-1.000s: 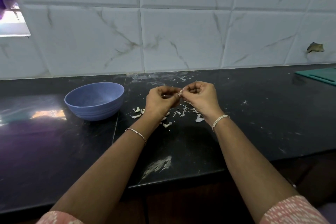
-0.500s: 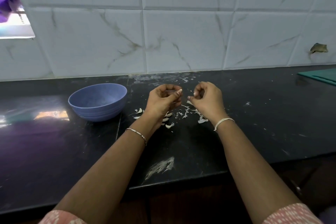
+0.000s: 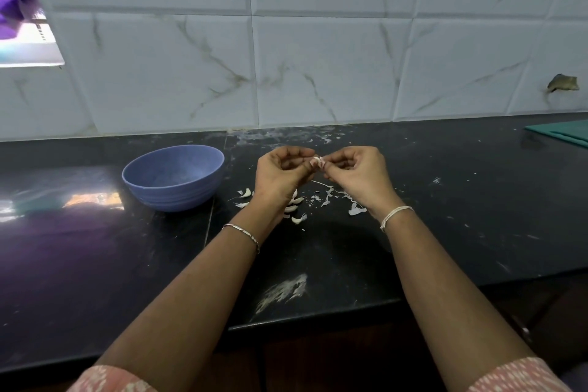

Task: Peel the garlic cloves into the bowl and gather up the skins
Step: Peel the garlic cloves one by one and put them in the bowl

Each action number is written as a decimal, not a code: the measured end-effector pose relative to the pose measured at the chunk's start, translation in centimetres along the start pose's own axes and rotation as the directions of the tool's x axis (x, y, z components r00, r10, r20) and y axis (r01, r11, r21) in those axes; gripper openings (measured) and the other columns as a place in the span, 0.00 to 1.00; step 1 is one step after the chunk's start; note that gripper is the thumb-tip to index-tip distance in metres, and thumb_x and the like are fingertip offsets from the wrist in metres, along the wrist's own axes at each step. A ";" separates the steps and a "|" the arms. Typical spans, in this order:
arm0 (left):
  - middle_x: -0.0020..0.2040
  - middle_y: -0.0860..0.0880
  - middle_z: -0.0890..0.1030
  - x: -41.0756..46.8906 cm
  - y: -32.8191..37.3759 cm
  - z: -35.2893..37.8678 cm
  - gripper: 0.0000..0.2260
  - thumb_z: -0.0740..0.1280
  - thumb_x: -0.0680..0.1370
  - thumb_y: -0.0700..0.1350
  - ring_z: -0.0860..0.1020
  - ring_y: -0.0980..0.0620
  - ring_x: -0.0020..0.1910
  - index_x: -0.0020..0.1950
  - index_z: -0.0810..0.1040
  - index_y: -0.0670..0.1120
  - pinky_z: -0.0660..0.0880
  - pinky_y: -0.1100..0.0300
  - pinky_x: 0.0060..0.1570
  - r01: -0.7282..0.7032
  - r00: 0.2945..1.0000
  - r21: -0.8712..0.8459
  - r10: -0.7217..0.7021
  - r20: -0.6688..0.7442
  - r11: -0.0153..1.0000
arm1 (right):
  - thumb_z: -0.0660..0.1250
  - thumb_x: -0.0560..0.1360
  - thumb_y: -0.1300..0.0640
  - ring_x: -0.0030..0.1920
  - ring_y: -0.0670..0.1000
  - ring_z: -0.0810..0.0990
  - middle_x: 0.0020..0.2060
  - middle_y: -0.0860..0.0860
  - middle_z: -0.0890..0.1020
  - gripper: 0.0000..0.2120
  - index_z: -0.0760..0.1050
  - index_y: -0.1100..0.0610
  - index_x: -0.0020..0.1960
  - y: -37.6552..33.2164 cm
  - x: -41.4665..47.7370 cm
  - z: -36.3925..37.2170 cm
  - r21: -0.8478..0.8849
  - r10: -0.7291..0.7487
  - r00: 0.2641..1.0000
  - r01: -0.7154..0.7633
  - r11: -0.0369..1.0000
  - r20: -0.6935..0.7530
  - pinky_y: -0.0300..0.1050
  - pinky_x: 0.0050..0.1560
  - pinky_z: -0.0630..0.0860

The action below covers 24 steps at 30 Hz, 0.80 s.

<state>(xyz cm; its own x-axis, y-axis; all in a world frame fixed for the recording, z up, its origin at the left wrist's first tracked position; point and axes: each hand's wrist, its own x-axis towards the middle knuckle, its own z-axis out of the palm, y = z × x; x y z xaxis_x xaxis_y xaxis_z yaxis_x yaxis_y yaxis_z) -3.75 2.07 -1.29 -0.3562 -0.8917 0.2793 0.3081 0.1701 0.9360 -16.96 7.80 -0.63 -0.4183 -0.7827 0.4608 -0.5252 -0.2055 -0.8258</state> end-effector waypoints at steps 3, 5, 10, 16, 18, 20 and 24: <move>0.40 0.43 0.84 0.0 -0.1 0.0 0.06 0.73 0.73 0.32 0.83 0.51 0.39 0.47 0.81 0.38 0.82 0.58 0.48 0.000 1.000 -0.017 0.000 -0.009 1.000 | 0.75 0.71 0.57 0.33 0.43 0.83 0.32 0.46 0.84 0.04 0.83 0.51 0.38 -0.1 -0.2 0.1 -0.144 -0.048 0.999 0.048 0.988 0.002 0.40 0.40 0.82; 0.40 0.43 0.84 0.1 -0.1 0.0 0.05 0.73 0.73 0.33 0.83 0.51 0.39 0.47 0.81 0.38 0.81 0.58 0.47 0.004 1.000 -0.014 -0.004 -0.012 1.000 | 0.75 0.71 0.56 0.33 0.43 0.83 0.31 0.46 0.84 0.05 0.83 0.50 0.37 -0.3 -0.4 0.2 -0.152 -0.055 0.998 0.053 0.987 -0.013 0.40 0.39 0.82; 0.40 0.44 0.83 0.0 0.0 0.1 0.05 0.71 0.74 0.31 0.83 0.54 0.39 0.44 0.82 0.40 0.81 0.62 0.46 0.004 0.999 0.001 -0.004 0.035 1.000 | 0.75 0.69 0.57 0.31 0.41 0.82 0.30 0.46 0.83 0.05 0.82 0.50 0.36 -0.4 -0.3 0.5 -0.145 -0.039 0.997 0.029 0.989 -0.064 0.40 0.38 0.81; 0.39 0.44 0.83 0.0 0.2 -0.1 0.04 0.70 0.74 0.30 0.83 0.56 0.37 0.47 0.81 0.35 0.79 0.67 0.40 0.046 0.998 -0.006 -0.045 0.054 0.999 | 0.74 0.70 0.57 0.32 0.43 0.81 0.30 0.47 0.83 0.04 0.82 0.52 0.36 -0.3 -0.3 0.4 -0.183 -0.068 0.997 0.058 0.981 -0.048 0.40 0.38 0.80; 0.38 0.44 0.83 0.1 0.2 -0.1 0.04 0.70 0.74 0.30 0.83 0.56 0.36 0.47 0.81 0.35 0.78 0.68 0.39 0.064 0.997 -0.014 -0.063 0.045 0.998 | 0.74 0.69 0.58 0.32 0.43 0.81 0.31 0.47 0.83 0.03 0.82 0.53 0.37 -0.2 -0.2 0.5 -0.178 -0.067 0.996 0.056 0.982 -0.055 0.40 0.38 0.80; 0.38 0.44 0.83 0.2 0.0 0.0 0.04 0.70 0.74 0.30 0.82 0.55 0.36 0.45 0.82 0.37 0.78 0.68 0.38 0.064 0.997 0.006 -0.064 0.031 0.998 | 0.74 0.69 0.59 0.34 0.43 0.81 0.33 0.47 0.84 0.02 0.83 0.54 0.39 -0.2 0.0 0.4 -0.119 -0.048 0.996 0.038 0.992 -0.077 0.38 0.39 0.79; 0.38 0.45 0.83 0.1 -0.2 -0.1 0.06 0.70 0.74 0.31 0.81 0.55 0.37 0.44 0.83 0.40 0.78 0.67 0.39 0.067 0.997 0.037 -0.069 0.031 0.997 | 0.75 0.69 0.60 0.35 0.42 0.82 0.33 0.46 0.84 0.02 0.83 0.54 0.39 -0.3 -0.1 0.2 -0.068 -0.030 0.997 0.025 0.997 -0.074 0.37 0.40 0.80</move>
<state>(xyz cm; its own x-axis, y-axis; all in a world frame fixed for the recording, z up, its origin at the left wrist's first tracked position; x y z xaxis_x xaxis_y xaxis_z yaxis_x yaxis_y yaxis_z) -3.79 1.93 -1.42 -0.4039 -0.8877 0.2210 0.2503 0.1251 0.9600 -16.62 7.81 -0.54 -0.4562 -0.7304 0.5083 -0.5846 -0.1847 -0.7900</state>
